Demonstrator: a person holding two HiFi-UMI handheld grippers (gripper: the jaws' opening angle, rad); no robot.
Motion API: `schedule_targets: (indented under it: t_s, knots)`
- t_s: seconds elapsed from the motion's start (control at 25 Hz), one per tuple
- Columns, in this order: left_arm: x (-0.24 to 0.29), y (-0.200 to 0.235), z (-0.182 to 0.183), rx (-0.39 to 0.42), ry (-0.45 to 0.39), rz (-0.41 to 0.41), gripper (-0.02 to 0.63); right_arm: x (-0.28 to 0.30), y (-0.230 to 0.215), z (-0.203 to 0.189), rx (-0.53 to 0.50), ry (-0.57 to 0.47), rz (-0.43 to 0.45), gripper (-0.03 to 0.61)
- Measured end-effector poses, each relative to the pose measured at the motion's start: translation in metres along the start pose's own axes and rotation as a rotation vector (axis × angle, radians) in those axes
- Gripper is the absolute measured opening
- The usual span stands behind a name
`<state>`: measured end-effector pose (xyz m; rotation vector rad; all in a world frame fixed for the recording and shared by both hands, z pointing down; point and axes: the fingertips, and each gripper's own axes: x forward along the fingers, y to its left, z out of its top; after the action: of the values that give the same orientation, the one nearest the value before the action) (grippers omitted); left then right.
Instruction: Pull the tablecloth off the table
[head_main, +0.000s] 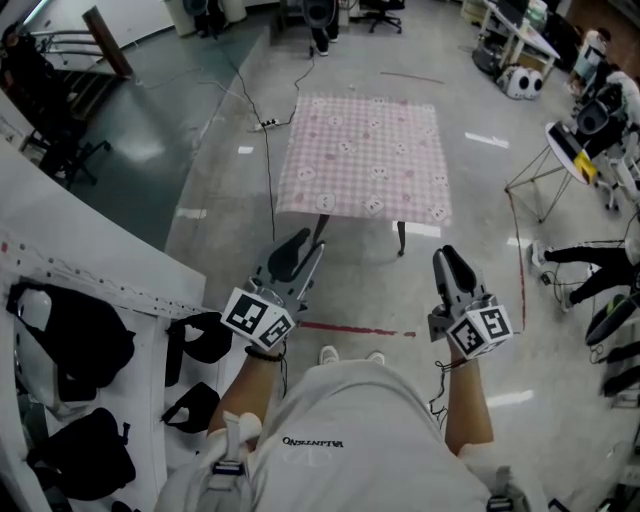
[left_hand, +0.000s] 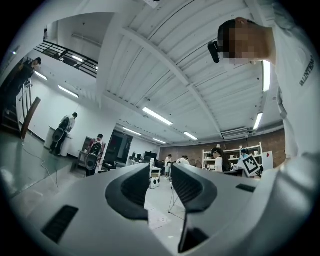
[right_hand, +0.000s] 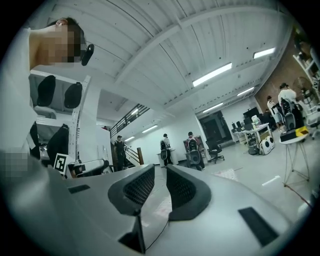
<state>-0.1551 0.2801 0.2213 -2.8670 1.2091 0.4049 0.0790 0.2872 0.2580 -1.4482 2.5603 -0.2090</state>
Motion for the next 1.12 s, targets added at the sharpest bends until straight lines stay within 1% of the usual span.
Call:
schedule_targets:
  t_s: [0.12,0.28,0.36,0.52,0.64,0.88,1.12]
  knots:
    - [-0.002,0.008,-0.004,-0.022,0.004,-0.007,0.124,0.005,0.001,-0.01,0.032,0.012,-0.011,0.088]
    - [-0.008,0.019,-0.012,-0.085,-0.006,-0.025,0.124,0.012,0.006,-0.029,0.097,0.023,-0.021,0.094]
    - [-0.013,0.024,-0.017,-0.105,-0.003,-0.03,0.124,0.015,0.013,-0.037,0.119,0.027,-0.025,0.094]
    - [-0.02,0.032,-0.024,-0.113,0.011,-0.033,0.124,0.022,0.02,-0.048,0.132,0.04,-0.029,0.094]
    - [-0.022,0.035,-0.027,-0.121,0.011,-0.038,0.124,0.026,0.021,-0.047,0.137,0.037,-0.034,0.094]
    - [-0.015,0.04,-0.034,-0.138,0.021,-0.036,0.123,0.034,0.013,-0.045,0.132,0.033,-0.03,0.092]
    - [0.004,0.043,-0.044,-0.139,0.05,-0.04,0.123,0.05,-0.007,-0.055,0.184,0.047,-0.014,0.095]
